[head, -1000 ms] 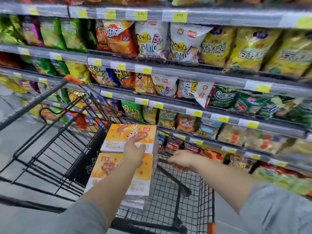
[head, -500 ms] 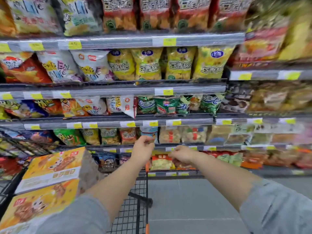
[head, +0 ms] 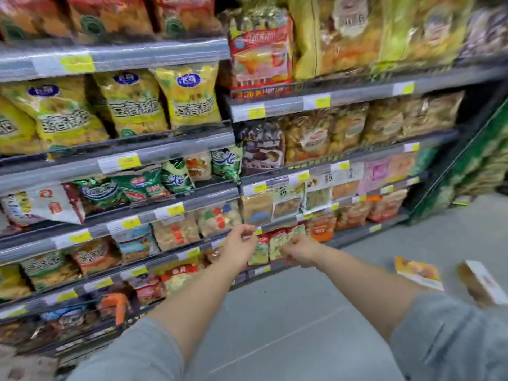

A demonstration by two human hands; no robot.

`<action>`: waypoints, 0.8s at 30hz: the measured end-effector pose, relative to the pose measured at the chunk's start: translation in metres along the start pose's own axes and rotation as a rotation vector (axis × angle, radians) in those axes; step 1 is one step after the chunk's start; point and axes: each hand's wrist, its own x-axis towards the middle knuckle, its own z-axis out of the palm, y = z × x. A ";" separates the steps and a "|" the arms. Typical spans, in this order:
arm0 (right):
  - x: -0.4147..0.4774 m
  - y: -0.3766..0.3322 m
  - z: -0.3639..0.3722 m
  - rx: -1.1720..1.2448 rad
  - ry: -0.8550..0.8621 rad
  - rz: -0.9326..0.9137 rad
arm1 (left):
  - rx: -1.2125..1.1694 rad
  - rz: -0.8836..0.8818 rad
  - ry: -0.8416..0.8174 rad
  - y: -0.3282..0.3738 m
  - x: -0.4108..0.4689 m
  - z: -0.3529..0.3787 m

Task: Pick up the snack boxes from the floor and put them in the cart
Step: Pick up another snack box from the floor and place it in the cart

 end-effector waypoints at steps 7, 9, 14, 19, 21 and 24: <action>0.026 0.053 -0.057 0.179 0.114 0.151 | 0.017 0.027 -0.155 0.038 0.048 0.067; 0.032 0.063 -0.072 0.225 0.118 0.174 | 0.031 0.039 -0.188 0.047 0.063 0.086; 0.037 0.096 -0.104 0.304 0.199 0.248 | 0.077 0.057 -0.277 0.065 0.093 0.138; 0.035 0.145 -0.140 0.411 0.252 0.320 | 0.154 0.094 -0.399 0.081 0.105 0.195; 0.033 0.163 -0.154 0.445 0.270 0.348 | 0.155 0.110 -0.424 0.088 0.105 0.219; 0.028 0.197 -0.182 0.503 0.294 0.373 | 0.155 0.130 -0.461 0.101 0.105 0.265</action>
